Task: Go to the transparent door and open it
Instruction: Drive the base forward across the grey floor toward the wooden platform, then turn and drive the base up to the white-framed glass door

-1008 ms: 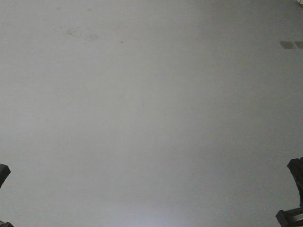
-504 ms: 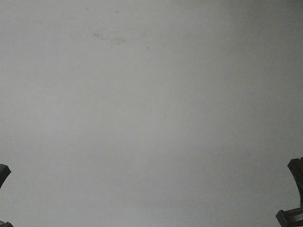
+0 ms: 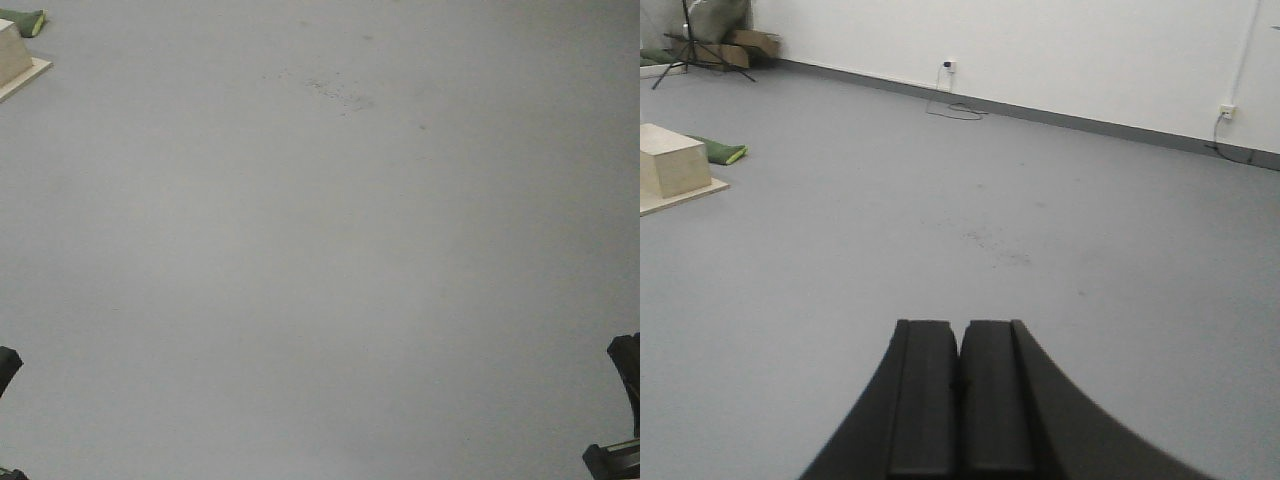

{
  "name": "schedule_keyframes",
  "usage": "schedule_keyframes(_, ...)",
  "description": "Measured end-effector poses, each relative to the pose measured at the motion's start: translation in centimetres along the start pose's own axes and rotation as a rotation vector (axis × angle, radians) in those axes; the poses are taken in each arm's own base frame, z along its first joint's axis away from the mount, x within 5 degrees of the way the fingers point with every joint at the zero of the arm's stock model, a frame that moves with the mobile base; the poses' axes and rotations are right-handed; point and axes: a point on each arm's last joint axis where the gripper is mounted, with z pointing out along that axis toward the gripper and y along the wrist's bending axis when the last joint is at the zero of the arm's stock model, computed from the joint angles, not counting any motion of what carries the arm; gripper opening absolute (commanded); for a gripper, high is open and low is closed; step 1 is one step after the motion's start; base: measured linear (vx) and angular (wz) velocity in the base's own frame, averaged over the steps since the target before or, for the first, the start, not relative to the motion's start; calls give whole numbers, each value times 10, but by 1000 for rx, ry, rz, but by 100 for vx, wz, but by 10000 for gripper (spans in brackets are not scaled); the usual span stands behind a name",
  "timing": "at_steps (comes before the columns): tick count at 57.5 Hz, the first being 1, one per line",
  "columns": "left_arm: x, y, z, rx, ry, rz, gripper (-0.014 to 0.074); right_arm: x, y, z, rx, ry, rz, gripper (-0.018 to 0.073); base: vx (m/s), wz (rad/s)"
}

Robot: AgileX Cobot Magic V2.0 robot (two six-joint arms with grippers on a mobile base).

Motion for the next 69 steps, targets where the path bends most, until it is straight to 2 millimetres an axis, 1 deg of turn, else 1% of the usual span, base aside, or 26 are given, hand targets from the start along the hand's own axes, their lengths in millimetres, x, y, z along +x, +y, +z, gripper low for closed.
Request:
schedule_keyframes(35, 0, 0, 0, 0, 0, 0, -6, 0, 0, 0, 0, 0, 0, 0, 42, 25)
schedule_keyframes(51, 0, 0, 0, 0, 0, 0, -6, 0, 0, 0, 0, 0, 0, 0, 50, 21)
schedule_keyframes(69, 0, 0, 0, 0, 0, 0, -6, 0, 0, 0, 0, 0, 0, 0, 54, 36)
